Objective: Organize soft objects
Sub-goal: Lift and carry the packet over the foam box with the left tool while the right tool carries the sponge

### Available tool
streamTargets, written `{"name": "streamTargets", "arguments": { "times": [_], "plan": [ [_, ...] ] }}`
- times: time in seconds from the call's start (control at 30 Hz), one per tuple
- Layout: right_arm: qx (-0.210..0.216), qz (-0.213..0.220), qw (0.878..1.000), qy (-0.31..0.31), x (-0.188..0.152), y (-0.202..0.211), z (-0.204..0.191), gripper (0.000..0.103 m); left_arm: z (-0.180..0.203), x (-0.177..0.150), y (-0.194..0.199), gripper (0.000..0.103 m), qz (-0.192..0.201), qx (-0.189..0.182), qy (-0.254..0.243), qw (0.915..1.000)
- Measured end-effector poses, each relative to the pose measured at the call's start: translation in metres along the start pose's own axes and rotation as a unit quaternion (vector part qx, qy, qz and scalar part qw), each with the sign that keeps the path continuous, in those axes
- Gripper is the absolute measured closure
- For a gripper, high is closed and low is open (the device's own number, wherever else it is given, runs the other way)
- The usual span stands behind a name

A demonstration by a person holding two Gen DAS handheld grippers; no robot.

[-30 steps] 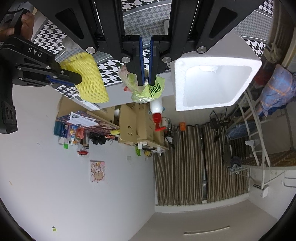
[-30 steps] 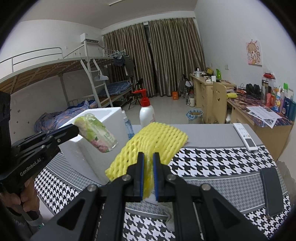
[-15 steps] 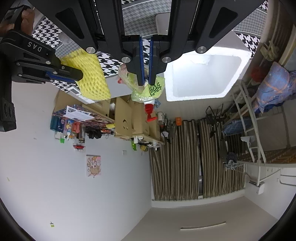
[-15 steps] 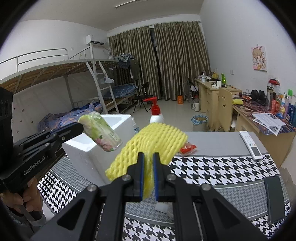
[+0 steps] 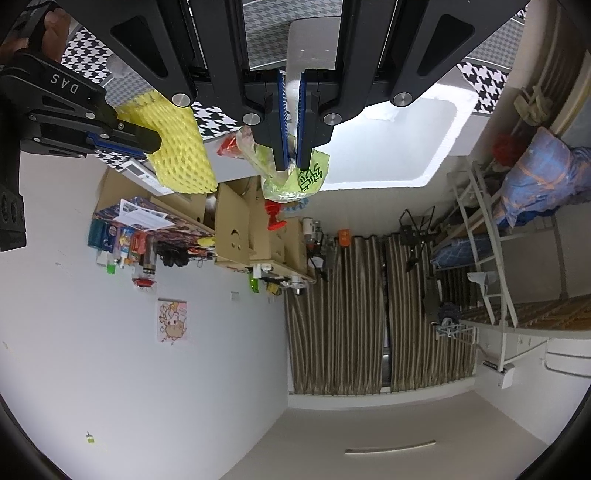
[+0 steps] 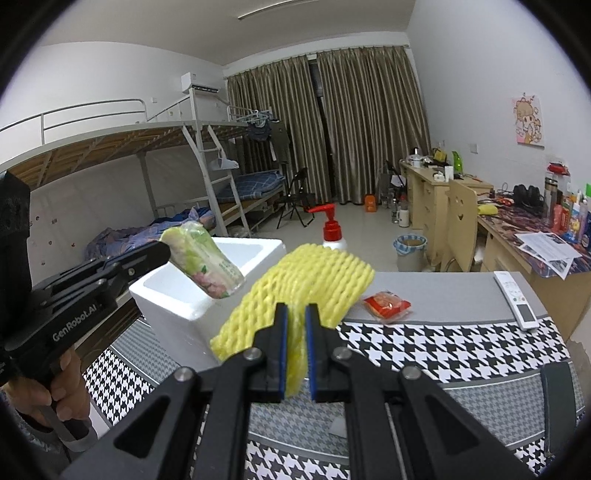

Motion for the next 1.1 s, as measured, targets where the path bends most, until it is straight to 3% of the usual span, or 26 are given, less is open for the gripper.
{"name": "streamTargets", "arguments": {
  "times": [0.67, 1.1],
  "plan": [
    [0.032, -0.007, 0.999, 0.02, 0.01, -0.019, -0.026, 0.091, -0.035, 0.005, -0.002, 0.098, 0.002, 0.042, 0.024, 0.9988],
    [0.045, -0.017, 0.998, 0.031, 0.017, -0.036, -0.047, 0.091, -0.06, -0.002, -0.019, 0.098, -0.026, 0.067, 0.037, 0.9967]
  ]
}}
Point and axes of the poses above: each gripper's, at about its wrist camera, not at the fingertips, and y roughly against the way its jaws point, z to its right, x to its top, the point moved 2 cm from there along -y, roughly the way its jaws point, and after that the axes turned 1 degree about x, right-handed, at the moved point
